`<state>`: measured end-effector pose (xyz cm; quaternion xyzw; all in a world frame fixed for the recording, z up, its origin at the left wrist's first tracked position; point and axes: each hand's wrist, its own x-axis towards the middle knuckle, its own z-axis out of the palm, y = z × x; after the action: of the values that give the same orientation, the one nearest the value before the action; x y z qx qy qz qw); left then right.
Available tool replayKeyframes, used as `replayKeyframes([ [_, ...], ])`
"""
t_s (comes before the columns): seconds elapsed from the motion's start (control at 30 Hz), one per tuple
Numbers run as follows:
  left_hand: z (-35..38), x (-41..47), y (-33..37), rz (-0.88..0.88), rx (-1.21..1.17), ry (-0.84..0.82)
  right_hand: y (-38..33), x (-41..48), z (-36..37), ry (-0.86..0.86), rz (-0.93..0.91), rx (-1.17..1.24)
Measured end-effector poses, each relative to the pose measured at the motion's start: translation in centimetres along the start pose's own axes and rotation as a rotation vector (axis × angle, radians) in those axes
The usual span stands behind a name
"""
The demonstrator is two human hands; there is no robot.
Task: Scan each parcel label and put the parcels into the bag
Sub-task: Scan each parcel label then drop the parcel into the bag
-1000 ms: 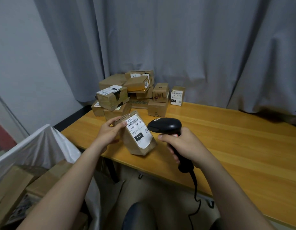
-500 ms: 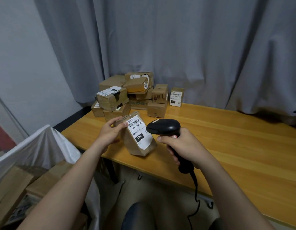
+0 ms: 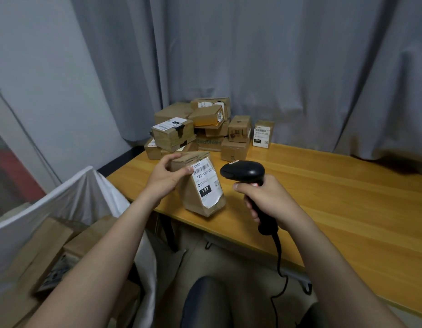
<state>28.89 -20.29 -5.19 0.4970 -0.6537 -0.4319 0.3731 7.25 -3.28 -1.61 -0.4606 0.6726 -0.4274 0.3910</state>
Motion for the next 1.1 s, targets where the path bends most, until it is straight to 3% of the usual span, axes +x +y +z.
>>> replayKeyframes([
  [0.43,-10.0,-11.3,3.0,0.256,0.222,0.243,-1.0,-2.9,6.4,-0.080,-0.066,0.047],
  [0.97,-17.0,-23.4,-2.1,0.036,0.542,0.264,1.1,-7.8,13.8,-0.201,-0.126,0.081],
  [1.1,-17.5,-25.2,-4.1,0.031,0.645,0.136,1.6,-8.1,15.4,-0.220,-0.106,0.066],
])
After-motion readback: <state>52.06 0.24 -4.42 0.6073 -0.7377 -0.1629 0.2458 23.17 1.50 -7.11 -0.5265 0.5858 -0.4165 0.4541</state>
